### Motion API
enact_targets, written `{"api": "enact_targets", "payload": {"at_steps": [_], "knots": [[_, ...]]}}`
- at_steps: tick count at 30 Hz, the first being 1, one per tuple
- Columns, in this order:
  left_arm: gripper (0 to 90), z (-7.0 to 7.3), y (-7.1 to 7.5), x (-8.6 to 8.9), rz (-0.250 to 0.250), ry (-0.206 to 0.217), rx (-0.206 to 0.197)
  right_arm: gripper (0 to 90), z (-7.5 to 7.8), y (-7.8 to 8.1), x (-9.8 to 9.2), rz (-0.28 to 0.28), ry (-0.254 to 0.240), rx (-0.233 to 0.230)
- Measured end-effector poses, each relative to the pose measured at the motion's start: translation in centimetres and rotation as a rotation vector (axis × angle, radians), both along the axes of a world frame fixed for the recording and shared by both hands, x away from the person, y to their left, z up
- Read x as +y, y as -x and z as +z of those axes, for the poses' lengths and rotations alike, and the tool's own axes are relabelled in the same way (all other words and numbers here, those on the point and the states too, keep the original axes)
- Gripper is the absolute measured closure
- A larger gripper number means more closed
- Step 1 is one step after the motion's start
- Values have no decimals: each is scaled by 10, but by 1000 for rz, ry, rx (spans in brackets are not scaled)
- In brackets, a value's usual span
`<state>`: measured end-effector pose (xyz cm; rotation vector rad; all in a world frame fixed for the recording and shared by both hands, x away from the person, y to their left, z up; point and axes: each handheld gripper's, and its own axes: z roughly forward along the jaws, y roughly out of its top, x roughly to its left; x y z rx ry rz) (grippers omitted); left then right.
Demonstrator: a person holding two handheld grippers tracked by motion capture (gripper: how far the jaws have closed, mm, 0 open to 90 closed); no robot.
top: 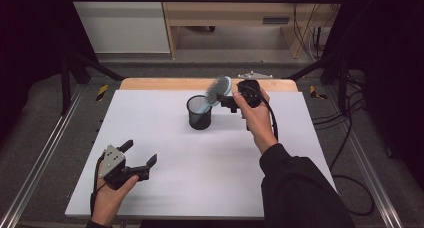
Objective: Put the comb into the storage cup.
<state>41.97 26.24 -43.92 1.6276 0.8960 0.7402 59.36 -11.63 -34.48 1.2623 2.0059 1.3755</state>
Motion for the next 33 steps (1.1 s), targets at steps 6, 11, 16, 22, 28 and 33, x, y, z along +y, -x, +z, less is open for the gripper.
{"api": "enact_targets", "payload": {"at_steps": [6,11,16,22,28,33], "knots": [[36,0,-1,4,16,10,1,83,7,1,0,7,21,-14],[36,0,-1,5,19,11,1,67,14,2,-2,-1,11,-42],[31,0,-1,6,20,26,-4,65,17,6,-6,-25,15,-76],[26,1,-1,9,27,27,-8,64,20,12,-13,-37,-2,-118],[23,3,1,10,16,34,-14,82,22,25,-22,-83,-22,-187],[23,3,1,12,15,41,-11,84,27,36,-34,-66,-41,-221]]}}
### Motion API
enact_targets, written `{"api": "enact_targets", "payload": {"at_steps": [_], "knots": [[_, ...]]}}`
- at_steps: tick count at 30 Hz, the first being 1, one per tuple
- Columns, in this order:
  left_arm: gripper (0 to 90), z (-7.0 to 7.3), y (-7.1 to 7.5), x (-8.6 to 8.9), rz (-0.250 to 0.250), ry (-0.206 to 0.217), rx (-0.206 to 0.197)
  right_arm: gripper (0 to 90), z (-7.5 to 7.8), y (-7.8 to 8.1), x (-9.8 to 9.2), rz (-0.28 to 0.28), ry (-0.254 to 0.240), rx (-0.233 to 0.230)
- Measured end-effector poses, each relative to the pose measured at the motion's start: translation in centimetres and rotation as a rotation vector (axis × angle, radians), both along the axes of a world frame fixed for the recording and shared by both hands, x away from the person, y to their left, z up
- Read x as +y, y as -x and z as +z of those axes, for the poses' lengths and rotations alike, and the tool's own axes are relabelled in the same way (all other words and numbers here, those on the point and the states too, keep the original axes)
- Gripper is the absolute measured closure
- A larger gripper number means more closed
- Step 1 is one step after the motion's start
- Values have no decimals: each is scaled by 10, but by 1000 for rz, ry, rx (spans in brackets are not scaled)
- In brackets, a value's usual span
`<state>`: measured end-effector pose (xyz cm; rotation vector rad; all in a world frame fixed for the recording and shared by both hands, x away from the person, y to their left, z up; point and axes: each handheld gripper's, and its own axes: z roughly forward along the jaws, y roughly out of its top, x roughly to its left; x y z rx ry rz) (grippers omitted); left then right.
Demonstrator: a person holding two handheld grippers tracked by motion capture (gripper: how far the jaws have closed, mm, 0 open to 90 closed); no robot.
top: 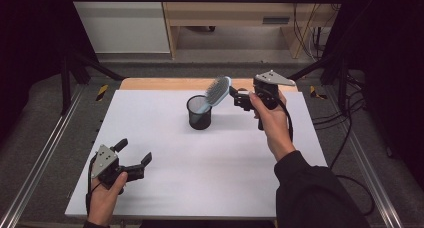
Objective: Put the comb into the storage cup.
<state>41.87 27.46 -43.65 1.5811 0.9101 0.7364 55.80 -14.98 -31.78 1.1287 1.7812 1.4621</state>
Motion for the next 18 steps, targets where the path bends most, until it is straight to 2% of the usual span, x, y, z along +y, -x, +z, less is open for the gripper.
{"api": "enact_targets", "payload": {"at_steps": [3,7,10,18], "knots": [[23,0,0,2,7,11,1,82,6,6,-8,4,-14,-22],[23,0,-1,5,8,19,7,80,11,12,-16,-1,-32,-28],[23,-1,0,8,1,25,7,71,14,16,-21,13,-74,-24],[23,-1,1,14,12,44,11,61,14,24,-33,-3,-43,-53]]}}
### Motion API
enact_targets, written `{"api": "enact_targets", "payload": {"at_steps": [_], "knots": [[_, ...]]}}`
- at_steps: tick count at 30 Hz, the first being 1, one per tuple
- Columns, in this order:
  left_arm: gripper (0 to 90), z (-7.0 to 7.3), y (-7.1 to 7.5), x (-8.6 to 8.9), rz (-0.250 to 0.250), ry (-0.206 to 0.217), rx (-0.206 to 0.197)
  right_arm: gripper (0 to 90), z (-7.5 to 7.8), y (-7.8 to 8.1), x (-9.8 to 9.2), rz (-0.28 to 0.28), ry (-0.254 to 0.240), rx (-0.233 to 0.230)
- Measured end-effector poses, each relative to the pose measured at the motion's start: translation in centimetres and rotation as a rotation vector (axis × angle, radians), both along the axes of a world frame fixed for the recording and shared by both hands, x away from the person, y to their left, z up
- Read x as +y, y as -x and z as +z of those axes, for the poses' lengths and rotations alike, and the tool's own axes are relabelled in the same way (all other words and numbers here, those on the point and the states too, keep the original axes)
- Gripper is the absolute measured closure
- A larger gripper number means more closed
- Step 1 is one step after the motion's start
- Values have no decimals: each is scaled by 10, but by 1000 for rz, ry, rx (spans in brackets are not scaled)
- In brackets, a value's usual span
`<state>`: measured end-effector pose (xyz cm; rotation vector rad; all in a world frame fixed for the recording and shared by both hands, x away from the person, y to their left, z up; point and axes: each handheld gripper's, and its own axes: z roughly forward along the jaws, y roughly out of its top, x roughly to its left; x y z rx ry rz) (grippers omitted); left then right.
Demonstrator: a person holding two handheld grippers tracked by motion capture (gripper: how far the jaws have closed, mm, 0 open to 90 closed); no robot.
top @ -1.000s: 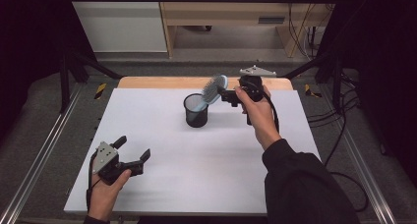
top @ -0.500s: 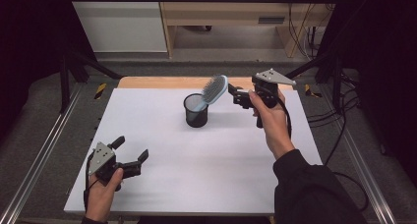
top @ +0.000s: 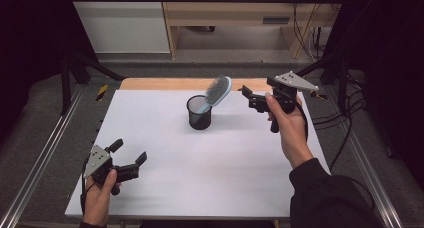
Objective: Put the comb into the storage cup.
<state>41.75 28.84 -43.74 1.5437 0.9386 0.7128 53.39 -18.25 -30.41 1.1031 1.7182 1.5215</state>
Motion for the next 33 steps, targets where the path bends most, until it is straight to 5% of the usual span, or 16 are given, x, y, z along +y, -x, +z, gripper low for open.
{"api": "enact_targets", "payload": {"at_steps": [16,33], "knots": [[23,0,10,14,25,18,-5,41,2,31,-46,-33,44,-97],[22,-1,12,18,18,28,-18,49,-28,58,-76,-39,51,-91]]}}
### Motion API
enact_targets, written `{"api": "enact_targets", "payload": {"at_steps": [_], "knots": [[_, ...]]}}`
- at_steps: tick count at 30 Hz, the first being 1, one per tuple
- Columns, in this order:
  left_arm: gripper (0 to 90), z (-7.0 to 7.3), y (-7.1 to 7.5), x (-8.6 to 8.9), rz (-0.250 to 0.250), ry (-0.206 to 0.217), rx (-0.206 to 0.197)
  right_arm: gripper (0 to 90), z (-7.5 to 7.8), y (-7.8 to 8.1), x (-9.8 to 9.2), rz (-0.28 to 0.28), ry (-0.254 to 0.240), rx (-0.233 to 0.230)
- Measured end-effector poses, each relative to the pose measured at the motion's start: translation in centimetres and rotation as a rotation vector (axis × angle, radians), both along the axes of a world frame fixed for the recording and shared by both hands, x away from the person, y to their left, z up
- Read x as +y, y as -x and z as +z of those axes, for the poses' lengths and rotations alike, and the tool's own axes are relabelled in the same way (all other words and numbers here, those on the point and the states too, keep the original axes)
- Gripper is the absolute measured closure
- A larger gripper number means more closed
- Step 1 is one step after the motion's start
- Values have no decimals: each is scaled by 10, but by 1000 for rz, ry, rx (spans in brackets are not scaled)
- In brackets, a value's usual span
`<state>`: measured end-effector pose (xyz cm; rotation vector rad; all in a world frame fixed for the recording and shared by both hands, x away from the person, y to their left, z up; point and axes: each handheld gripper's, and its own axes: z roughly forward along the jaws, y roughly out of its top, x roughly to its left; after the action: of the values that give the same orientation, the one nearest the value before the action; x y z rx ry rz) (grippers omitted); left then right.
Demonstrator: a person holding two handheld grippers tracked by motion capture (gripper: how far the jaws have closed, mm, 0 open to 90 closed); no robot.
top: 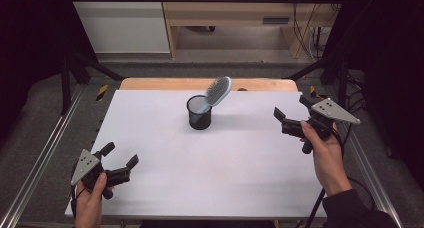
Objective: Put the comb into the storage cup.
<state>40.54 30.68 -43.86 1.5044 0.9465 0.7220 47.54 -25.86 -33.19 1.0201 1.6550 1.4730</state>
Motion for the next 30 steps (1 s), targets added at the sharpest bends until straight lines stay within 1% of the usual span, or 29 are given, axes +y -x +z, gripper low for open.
{"api": "enact_targets", "payload": {"at_steps": [6,8,12,13,18,28,30], "knots": [[23,0,0,0,0,4,3,46,-9,10,-16,-21,-5,-4],[23,0,0,1,-6,15,1,45,-13,14,-20,-27,-7,-1],[24,-1,0,4,0,30,-3,44,-23,19,-28,-41,-13,12],[24,-1,0,4,4,34,-1,44,-26,20,-30,-42,-7,14],[24,-2,0,6,10,34,-5,44,-39,26,-38,-57,-13,25],[24,-2,3,4,0,31,-10,44,-62,38,-52,-79,-34,48],[24,-2,3,4,-2,29,-10,43,-67,40,-54,-81,-29,53]]}}
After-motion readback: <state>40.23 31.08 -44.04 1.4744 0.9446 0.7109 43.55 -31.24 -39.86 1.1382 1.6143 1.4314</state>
